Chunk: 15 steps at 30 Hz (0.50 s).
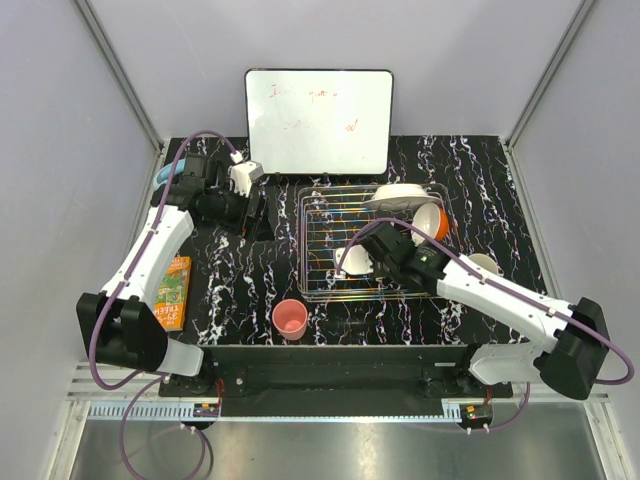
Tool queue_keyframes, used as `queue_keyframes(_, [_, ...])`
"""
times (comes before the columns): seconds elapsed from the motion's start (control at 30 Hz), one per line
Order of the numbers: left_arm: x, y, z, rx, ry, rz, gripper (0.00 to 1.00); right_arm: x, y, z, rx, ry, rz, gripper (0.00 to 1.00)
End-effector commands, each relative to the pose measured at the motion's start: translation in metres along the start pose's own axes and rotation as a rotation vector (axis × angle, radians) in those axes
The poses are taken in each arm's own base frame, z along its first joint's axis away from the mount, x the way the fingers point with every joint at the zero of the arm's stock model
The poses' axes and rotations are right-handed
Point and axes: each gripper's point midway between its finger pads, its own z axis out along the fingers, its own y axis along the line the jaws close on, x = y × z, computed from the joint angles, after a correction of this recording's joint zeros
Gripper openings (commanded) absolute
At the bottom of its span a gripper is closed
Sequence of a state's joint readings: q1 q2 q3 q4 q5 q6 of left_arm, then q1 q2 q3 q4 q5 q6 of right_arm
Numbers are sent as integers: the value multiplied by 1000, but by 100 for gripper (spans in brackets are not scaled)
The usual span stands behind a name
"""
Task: Load the mixed dishes into the dish rack
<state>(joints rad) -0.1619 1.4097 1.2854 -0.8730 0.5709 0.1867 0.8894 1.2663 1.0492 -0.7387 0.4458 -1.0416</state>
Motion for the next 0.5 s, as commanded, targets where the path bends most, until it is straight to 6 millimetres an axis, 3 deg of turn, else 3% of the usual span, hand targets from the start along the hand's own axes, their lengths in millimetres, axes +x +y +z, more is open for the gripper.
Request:
queue_keyframes(0.0, [-18, 3, -6, -25, -53, 47, 99, 3, -34, -3, 96, 47, -166, 0])
queue_keyframes(0.13, [-19, 4, -7, -33, -56, 50, 99, -1, -48, 2, 127, 83, -183, 0])
queue_keyframes(0.17, [-19, 5, -7, -35, -55, 49, 99, -3, -54, 2, 145, 86, -181, 3])
queue_keyframes(0.23, [-19, 6, -9, -35, -60, 50, 99, -4, -61, 5, 172, 109, -178, 19])
queue_keyframes(0.33, [-18, 8, -11, -42, -64, 49, 99, -5, -69, 5, 203, 123, -173, 21])
queue_keyframes(0.43, [-17, 11, -12, -42, -66, 48, 99, -2, -73, 5, 236, 150, -166, 52])
queue_keyframes(0.47, [-17, 11, -12, -42, -68, 50, 99, -1, -72, 5, 236, 155, -166, 99])
